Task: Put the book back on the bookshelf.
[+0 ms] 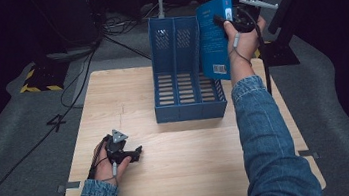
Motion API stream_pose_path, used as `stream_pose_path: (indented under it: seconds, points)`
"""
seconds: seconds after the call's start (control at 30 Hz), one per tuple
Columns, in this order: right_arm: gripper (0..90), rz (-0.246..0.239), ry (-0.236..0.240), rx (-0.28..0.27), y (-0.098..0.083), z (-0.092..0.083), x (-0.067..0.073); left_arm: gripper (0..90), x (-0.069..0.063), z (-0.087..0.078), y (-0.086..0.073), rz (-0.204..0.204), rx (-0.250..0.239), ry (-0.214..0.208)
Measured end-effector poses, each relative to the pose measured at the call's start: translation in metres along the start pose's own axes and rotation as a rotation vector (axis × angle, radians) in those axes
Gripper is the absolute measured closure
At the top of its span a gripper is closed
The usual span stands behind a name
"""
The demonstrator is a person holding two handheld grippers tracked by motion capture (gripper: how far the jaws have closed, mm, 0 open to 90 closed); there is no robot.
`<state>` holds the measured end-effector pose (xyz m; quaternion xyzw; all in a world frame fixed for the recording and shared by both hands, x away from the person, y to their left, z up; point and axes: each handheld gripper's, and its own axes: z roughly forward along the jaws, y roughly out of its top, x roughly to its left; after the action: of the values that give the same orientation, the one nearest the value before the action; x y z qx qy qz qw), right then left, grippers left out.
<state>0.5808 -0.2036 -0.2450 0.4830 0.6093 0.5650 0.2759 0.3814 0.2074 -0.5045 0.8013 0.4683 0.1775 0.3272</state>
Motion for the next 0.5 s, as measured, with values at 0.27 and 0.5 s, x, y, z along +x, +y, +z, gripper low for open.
stream_pose_path:
  seconds: [0.27,0.5]
  points:
    - [60.4,-0.019,0.002,0.008,-0.009,0.004,0.008,14.9,0.000,0.000,0.000,0.002,0.002,0.001]
    - [59.5,-0.025,-0.006,0.066,-0.020,0.008,0.010,14.9,-0.001,0.001,0.000,-0.005,-0.002,0.002]
